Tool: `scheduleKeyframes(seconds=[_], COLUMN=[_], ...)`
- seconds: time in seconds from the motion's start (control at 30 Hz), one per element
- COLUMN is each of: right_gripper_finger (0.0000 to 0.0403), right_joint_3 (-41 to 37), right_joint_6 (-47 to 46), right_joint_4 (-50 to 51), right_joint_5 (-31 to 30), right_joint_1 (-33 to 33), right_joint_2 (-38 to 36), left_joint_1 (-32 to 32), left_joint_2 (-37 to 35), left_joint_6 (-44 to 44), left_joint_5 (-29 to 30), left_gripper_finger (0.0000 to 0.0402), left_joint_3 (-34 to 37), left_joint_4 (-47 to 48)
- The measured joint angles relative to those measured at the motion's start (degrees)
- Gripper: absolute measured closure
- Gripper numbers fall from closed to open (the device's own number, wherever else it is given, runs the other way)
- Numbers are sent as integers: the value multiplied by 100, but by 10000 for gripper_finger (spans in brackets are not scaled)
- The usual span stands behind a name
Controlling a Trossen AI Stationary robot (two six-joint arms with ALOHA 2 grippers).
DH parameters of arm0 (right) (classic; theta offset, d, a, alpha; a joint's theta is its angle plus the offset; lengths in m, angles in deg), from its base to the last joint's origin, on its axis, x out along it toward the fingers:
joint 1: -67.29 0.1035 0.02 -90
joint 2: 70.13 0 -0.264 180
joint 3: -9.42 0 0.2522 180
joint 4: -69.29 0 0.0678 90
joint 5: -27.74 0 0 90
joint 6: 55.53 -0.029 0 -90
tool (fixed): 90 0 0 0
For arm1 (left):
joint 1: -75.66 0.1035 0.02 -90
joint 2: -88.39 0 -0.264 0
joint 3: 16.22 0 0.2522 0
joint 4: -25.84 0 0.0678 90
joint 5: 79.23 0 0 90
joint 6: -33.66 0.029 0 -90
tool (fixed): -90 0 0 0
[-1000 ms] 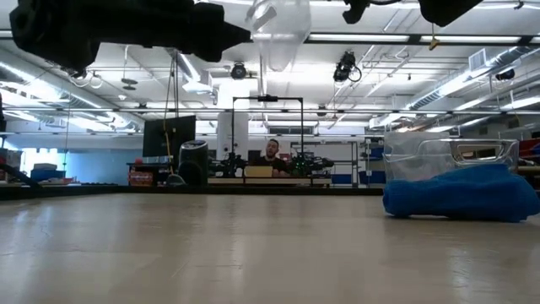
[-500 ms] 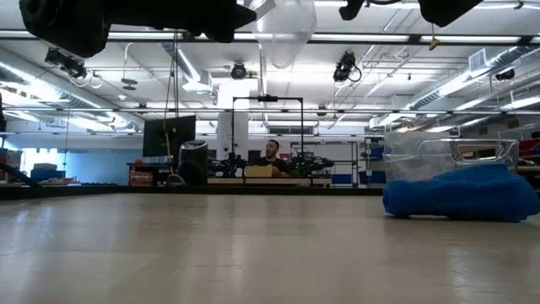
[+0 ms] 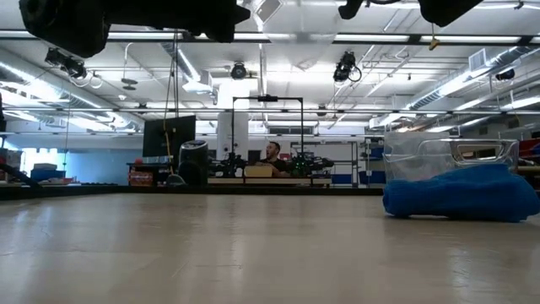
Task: Roll bandage
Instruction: Put the blue rolled bandage into the transparent zip bag
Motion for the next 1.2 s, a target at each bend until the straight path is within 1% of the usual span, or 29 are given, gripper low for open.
scheduleKeyframes(seconds=[0.13, 0.27, 0.4, 0.5, 0.67, 0.77, 0.87, 0.97, 1.1, 1.2], right_gripper_finger=[403, 393, 359, 329, 281, 269, 276, 297, 326, 335], right_joint_3=[2, 4, 4, 4, 4, 4, 4, 2, 2, 2], right_joint_6=[7, 319, 525, 711, 819, 1024, 792, 304, -99, -289], right_joint_4=[259, 801, 1405, 1729, 2287, 3133, 3941, 4418, 4813, 5179], right_joint_5=[-44, -359, -1127, -1555, -2039, -2048, -2037, -1851, -1366, -1299], right_joint_1=[51, 176, 319, 425, 708, 956, 1207, 1367, 1402, 1377], right_joint_2=[0, 0, 0, 0, 0, -1, 0, -39, -275, -476], left_joint_1=[0, -3, -4, -4, -4, -4, -4, -4, 12, 88], left_joint_2=[0, 0, 0, -2, -2, -1, -2, -2, -9, -11], left_joint_6=[176, 259, 107, -284, -877, -1120, -1371, -1913, -2751, -3099], left_joint_5=[343, 688, 823, 937, 1002, 1085, 1188, 1157, 602, 223], left_gripper_finger=[398, 399, 400, 400, 401, 401, 401, 401, 401, 401], left_joint_3=[0, 8, 113, 209, 409, 554, 629, 629, 629, 629], left_joint_4=[-22, -8, 113, 493, 947, 1188, 1661, 2388, 3028, 3361])
